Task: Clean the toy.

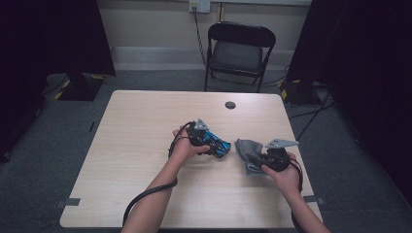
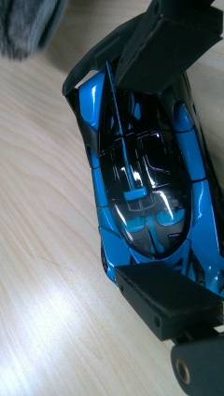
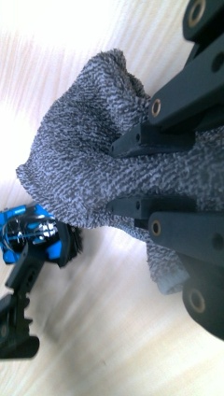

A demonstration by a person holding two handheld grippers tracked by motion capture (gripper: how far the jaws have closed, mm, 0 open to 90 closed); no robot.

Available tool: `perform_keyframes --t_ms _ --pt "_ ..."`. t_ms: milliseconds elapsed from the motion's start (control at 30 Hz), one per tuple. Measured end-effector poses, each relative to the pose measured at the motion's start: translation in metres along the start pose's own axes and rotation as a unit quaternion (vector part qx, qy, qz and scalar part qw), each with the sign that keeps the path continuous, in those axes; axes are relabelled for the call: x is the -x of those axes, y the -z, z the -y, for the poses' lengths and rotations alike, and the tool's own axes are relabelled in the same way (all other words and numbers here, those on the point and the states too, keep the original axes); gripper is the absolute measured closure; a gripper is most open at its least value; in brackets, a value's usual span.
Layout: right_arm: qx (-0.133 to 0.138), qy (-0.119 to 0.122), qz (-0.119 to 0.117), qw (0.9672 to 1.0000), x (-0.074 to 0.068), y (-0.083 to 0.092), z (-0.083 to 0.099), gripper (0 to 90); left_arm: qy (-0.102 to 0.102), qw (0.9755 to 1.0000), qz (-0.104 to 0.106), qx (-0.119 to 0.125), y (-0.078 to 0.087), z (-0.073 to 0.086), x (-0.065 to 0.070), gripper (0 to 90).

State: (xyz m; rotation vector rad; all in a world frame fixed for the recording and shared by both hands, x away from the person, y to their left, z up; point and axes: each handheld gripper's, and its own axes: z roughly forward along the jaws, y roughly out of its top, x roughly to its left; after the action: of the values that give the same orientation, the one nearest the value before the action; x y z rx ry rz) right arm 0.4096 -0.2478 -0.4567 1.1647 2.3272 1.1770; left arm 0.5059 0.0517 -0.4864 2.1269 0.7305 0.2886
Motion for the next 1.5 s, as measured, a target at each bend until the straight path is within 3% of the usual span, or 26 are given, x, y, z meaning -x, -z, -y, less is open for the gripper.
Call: perform_keyframes --t_ms 133,333,533,767,1033,1500 --pt "-0.014 -0.005 0.016 0.9998 0.003 -0.012 -0.004 73.6 0.000 1.0000 0.000 0.001 0.000 0.000 0.000 9.0" --pt "-0.014 -0.008 0.040 0.9991 0.006 -0.022 -0.007 73.8 0.000 1.0000 0.000 0.001 0.000 0.000 0.000 9.0" --pt "-0.018 -0.018 0.040 0.9989 0.007 -0.033 -0.010 74.4 0.000 1.0000 0.000 -0.001 0.000 0.000 0.000 9.0" --pt "-0.049 0.006 0.039 0.9980 -0.005 -0.049 -0.007 74.8 0.000 1.0000 0.000 0.000 0.000 0.000 0.000 9.0" --pt "-0.057 0.032 0.015 0.9977 -0.016 -0.052 -0.008 75.4 -0.001 1.0000 0.000 0.001 0.000 0.001 0.000 9.0" --pt "-0.055 0.037 -0.027 0.9974 -0.026 -0.047 -0.001 75.6 0.000 1.0000 0.000 0.000 0.000 0.000 0.000 9.0"
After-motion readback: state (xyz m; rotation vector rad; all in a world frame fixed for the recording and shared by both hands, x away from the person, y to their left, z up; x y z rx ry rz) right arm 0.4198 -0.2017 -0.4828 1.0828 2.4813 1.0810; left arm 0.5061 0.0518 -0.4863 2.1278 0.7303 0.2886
